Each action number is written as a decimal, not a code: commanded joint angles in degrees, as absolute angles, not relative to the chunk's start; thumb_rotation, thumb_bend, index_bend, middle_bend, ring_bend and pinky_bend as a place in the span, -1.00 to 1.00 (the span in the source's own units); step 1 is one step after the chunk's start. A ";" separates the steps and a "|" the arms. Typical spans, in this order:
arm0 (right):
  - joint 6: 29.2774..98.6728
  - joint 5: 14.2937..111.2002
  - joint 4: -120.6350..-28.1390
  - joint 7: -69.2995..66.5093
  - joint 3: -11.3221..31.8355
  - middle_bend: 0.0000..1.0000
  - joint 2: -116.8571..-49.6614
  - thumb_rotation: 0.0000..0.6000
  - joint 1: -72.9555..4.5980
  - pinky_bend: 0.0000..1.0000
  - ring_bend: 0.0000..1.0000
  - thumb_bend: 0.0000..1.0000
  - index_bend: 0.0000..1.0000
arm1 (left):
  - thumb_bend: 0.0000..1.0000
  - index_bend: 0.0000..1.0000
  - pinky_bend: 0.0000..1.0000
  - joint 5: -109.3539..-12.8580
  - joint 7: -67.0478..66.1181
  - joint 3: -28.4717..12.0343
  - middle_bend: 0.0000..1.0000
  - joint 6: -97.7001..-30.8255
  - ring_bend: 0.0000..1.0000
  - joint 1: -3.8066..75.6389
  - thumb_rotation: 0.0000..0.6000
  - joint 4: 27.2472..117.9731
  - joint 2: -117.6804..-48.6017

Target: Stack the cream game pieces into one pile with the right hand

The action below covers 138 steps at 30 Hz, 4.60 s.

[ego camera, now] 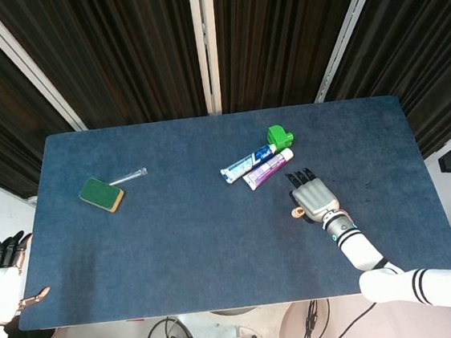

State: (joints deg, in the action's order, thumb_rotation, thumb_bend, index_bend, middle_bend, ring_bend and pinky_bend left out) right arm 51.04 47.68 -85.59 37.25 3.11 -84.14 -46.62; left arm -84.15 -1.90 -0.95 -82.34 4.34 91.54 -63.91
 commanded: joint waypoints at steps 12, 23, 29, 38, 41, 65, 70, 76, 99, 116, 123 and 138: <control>51.08 46.06 -85.23 37.97 2.99 -0.91 -84.86 1.00 -47.21 -1.00 -1.00 -0.56 0.02 | -0.76 -1.00 -1.00 -84.10 -1.62 -0.85 -1.00 -82.11 -1.00 4.39 1.00 91.56 -63.77; 50.32 44.71 -85.52 38.12 2.76 -0.92 -84.73 1.00 -47.84 -1.00 -1.00 -0.58 -0.10 | -0.76 -1.00 -1.00 -84.00 -1.58 -0.91 -1.00 -82.14 -1.00 4.41 1.00 91.63 -63.66; 50.79 45.02 -86.75 37.54 2.74 -0.92 -83.75 1.00 -47.73 -1.00 -1.00 -0.59 -0.12 | -0.76 -1.00 -1.00 -84.23 -0.66 -0.85 -1.00 -82.13 -1.00 4.42 1.00 91.90 -63.45; 50.86 45.03 -89.32 37.70 1.22 -0.96 -81.56 1.00 -47.25 -1.00 -1.00 -0.68 -0.28 | -0.76 -1.00 -1.00 -84.32 -0.57 -0.72 -1.00 -82.00 -1.00 4.45 1.00 91.97 -63.39; 51.10 45.25 -89.39 37.51 0.94 -0.96 -81.50 1.00 -47.06 -1.00 -1.00 -0.68 -0.28 | -0.76 -1.00 -1.00 -84.27 -0.70 -0.74 -1.00 -81.96 -1.00 4.49 1.00 92.08 -63.38; 55.13 47.83 -90.17 35.61 1.46 -0.97 -81.01 1.00 -45.59 -1.00 -1.00 -0.68 -0.28 | -0.76 -1.00 -1.00 -83.81 -1.08 -0.73 -1.00 -81.83 -1.00 4.43 1.00 92.29 -63.43; 58.08 51.96 -91.95 32.73 0.44 -0.96 -78.75 1.00 -42.65 -1.00 -1.00 -0.68 -0.28 | -0.76 -1.00 -1.00 -83.88 -0.87 -0.66 -1.00 -81.96 -1.00 4.31 1.00 92.16 -63.48; 60.09 56.04 -91.72 30.25 -2.25 -0.95 -77.98 1.00 -38.74 -1.00 -1.00 -0.68 -0.26 | -0.76 -1.00 -1.00 -84.19 -1.03 -0.48 -1.00 -81.79 -1.00 4.40 1.00 91.98 -63.91; 60.30 59.35 -83.35 26.43 -2.11 -0.94 -81.30 1.00 -31.64 -1.00 -1.00 -0.59 -0.16 | -0.76 -1.00 -1.00 -84.35 -2.09 -0.14 -1.00 -81.61 -1.00 4.35 1.00 92.59 -64.06; 57.61 58.60 -82.06 28.08 -0.41 -0.92 -82.31 1.00 -31.09 -1.00 -1.00 -0.54 -0.08 | -0.76 -1.00 -1.00 -84.00 -2.07 -0.31 -1.00 -81.17 -1.00 4.62 1.00 92.69 -63.80; 56.96 58.44 -81.48 28.14 0.27 -0.90 -82.73 1.00 -30.92 -1.00 -1.00 -0.53 -0.01 | -0.75 -1.00 -1.00 -84.04 -2.05 -0.33 -1.00 -81.28 -1.00 4.61 1.00 92.71 -63.78; 55.79 59.23 -86.35 27.64 5.43 -0.90 -81.47 1.00 -34.21 -1.00 -1.00 -0.53 0.00 | -0.76 -1.00 -1.00 -84.18 -2.24 -0.41 -1.00 -81.50 -1.00 4.65 1.00 92.94 -63.90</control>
State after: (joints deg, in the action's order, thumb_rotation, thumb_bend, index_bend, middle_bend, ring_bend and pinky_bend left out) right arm 56.40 59.64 -85.89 27.43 4.81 -81.31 -33.57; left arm -84.18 -2.25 -0.41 -81.50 4.65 92.93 -63.90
